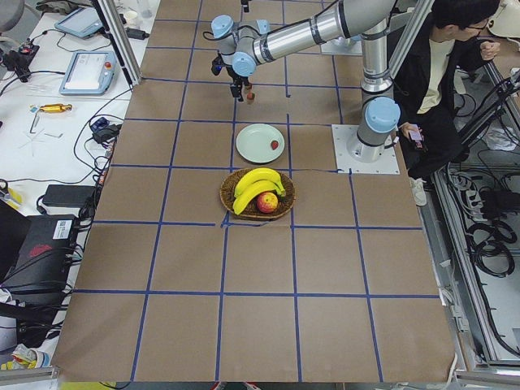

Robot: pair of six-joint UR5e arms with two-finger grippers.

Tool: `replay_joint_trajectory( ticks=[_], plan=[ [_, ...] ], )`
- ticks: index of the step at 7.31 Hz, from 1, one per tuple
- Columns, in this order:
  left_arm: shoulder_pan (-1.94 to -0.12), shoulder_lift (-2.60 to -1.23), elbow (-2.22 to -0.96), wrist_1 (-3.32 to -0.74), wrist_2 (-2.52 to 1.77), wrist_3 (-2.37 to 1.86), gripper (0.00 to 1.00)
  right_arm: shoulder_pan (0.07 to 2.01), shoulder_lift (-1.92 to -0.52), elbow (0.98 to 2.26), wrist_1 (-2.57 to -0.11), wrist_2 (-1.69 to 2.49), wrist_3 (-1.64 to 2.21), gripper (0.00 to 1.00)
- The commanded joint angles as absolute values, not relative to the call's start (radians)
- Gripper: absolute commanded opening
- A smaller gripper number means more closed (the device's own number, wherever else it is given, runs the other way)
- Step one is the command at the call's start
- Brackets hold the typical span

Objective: Collect all strawberries into plate
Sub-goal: 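Move the left gripper back over the next strawberry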

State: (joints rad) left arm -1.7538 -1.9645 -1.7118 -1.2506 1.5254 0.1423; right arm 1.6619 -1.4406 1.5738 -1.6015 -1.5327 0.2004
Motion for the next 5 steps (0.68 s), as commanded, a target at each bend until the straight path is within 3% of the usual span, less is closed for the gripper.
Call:
replay_joint_trajectory(
  ticks=[1,4,5],
  plan=[
    [-1.756,-1.999,-1.713,-1.239,1.488,0.207,1.00,1.661,-1.431,1.574,-1.601,-1.535,0.201,1.00],
    [-1.764,-2.042,-1.715,-1.215,1.462,0.219,1.00,1.661,-1.430,1.575,-1.598,-1.534,0.201,1.00],
    [-1.764,-2.049,-1.717,-1.224,1.410,0.215,0.93,1.661,-1.430,1.583,-1.600,-1.535,0.199,1.00]
  ],
)
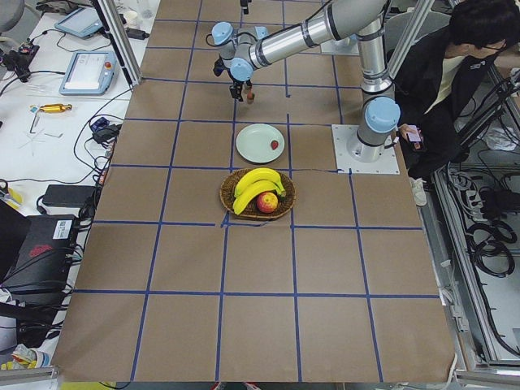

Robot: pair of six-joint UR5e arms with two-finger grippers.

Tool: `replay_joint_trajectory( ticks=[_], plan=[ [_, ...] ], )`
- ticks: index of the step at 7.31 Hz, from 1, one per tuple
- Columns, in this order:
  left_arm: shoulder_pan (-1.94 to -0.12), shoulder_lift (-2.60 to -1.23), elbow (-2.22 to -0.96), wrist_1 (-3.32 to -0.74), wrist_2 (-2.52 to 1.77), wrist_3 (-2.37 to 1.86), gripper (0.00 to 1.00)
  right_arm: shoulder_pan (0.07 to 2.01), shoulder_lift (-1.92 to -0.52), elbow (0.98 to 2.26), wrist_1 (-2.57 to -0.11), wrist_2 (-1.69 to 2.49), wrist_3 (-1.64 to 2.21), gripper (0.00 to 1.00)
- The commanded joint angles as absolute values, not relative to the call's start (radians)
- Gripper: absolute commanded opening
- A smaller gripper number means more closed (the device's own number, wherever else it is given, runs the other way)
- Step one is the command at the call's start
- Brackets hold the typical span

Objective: Collect all strawberries into plate
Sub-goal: 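Lower the left gripper and grasp the second strawberry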

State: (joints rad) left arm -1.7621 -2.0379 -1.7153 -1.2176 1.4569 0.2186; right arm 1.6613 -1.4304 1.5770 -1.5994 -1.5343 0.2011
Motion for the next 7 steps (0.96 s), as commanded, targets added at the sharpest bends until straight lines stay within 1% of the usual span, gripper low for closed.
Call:
replay_joint_trajectory(
  ticks=[1,2,3,4,5,6,7],
  plan=[
    [-1.767,-2.059,-1.729,-1.226,1.404,0.212,0.90,1.661,-1.430,1.597,-1.609,-1.536,0.199,1.00],
    [-1.769,-2.059,-1.741,-1.220,1.402,0.212,0.87,1.661,-1.430,1.604,-1.617,-1.536,0.199,1.00],
    [-1.773,-2.059,-1.746,-1.221,1.402,0.210,0.86,1.661,-1.430,1.606,-1.620,-1.537,0.199,1.00],
    [-1.775,-2.060,-1.747,-1.227,1.402,0.210,0.82,1.661,-1.430,1.606,-1.621,-1.537,0.199,1.00],
    [-1.775,-2.060,-1.755,-1.227,1.402,0.212,0.66,1.660,-1.430,1.606,-1.621,-1.537,0.198,1.00],
    [-1.775,-2.060,-1.756,-1.227,1.402,0.210,0.42,1.658,-1.430,1.606,-1.621,-1.537,0.195,1.00],
    [-1.775,-2.060,-1.756,-1.224,1.402,0.212,0.09,1.658,-1.430,1.606,-1.621,-1.537,0.195,1.00]
  ],
)
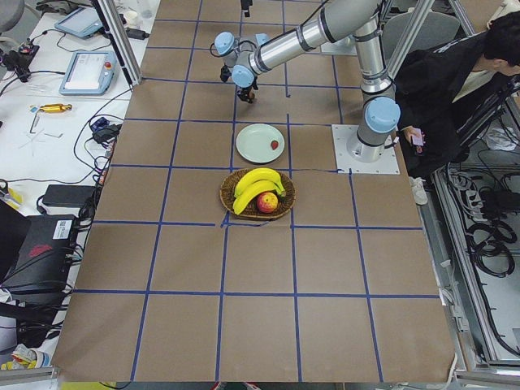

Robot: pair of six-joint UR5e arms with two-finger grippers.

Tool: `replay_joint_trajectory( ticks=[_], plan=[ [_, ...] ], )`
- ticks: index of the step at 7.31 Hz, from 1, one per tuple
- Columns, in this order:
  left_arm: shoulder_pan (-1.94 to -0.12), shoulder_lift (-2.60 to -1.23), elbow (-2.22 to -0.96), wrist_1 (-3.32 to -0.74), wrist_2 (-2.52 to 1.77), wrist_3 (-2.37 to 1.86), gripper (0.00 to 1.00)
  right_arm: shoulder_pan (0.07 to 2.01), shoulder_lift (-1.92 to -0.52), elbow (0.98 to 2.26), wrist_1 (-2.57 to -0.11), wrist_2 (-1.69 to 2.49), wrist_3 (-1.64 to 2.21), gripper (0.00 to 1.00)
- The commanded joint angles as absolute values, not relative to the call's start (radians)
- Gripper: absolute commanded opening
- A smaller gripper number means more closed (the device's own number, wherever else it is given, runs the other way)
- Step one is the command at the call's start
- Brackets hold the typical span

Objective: Collect all strawberries into plate
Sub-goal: 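Lower the left gripper and grasp the second strawberry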

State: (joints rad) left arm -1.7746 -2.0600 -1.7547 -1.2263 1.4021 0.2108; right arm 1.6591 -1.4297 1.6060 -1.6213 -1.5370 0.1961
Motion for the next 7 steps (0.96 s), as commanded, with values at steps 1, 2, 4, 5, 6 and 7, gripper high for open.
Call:
replay_joint_trajectory(
  ticks=[1,2,4,5,6,7],
  plan=[
    [-1.775,-2.059,-1.753,-1.213,1.404,0.210,0.00,1.658,-1.430,1.606,-1.621,-1.539,0.195,1.00],
    [-1.775,-2.054,-1.746,-1.213,1.404,0.215,0.00,1.658,-1.430,1.606,-1.620,-1.539,0.195,1.00],
    [-1.769,-2.014,-1.727,-1.218,1.417,0.218,0.00,1.657,-1.430,1.608,-1.620,-1.539,0.195,1.00],
    [-1.763,-1.996,-1.711,-1.232,1.422,0.218,0.00,1.657,-1.430,1.608,-1.621,-1.539,0.193,1.00],
    [-1.741,-1.973,-1.709,-1.259,1.430,0.218,0.00,1.655,-1.430,1.608,-1.621,-1.539,0.192,1.00],
    [-1.671,-1.951,-1.721,-1.326,1.504,0.233,0.00,1.655,-1.430,1.608,-1.621,-1.540,0.192,1.00]
  ],
)
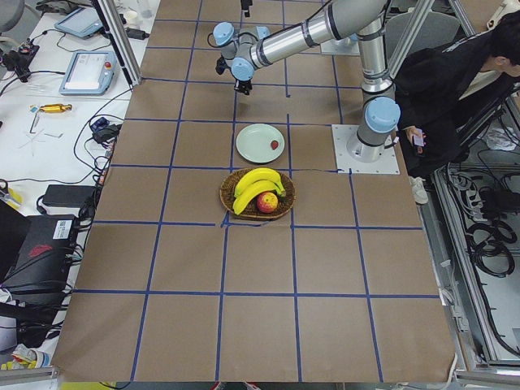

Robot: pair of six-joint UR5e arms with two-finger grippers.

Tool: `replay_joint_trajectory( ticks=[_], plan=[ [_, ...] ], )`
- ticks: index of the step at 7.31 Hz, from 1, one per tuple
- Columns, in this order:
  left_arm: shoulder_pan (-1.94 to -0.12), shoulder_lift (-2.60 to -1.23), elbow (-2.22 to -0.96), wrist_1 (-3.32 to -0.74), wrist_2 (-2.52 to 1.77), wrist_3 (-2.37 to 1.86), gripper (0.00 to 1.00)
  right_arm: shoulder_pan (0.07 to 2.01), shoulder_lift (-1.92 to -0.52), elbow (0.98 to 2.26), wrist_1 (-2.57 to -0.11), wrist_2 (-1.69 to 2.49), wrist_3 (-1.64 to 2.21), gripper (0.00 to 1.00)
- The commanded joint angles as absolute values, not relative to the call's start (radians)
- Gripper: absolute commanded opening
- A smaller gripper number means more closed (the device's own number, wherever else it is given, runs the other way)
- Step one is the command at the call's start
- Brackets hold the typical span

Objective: Collect all strawberries into plate
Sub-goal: 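Carry the second strawberry to the plate and open the left gripper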

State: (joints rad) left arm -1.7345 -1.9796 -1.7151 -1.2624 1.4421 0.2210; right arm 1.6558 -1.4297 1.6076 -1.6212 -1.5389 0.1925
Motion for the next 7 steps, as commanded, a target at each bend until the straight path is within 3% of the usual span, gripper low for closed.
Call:
replay_joint_trajectory(
  ticks=[1,7],
  plan=[
    [-1.607,-1.936,-1.727,-1.365,1.544,0.309,0.00,1.655,-1.430,1.611,-1.621,-1.552,0.192,1.00],
    [-1.437,-1.927,-1.787,-1.506,1.806,0.543,0.03,1.655,-1.431,1.647,-1.658,-1.549,0.195,1.00]
  ],
)
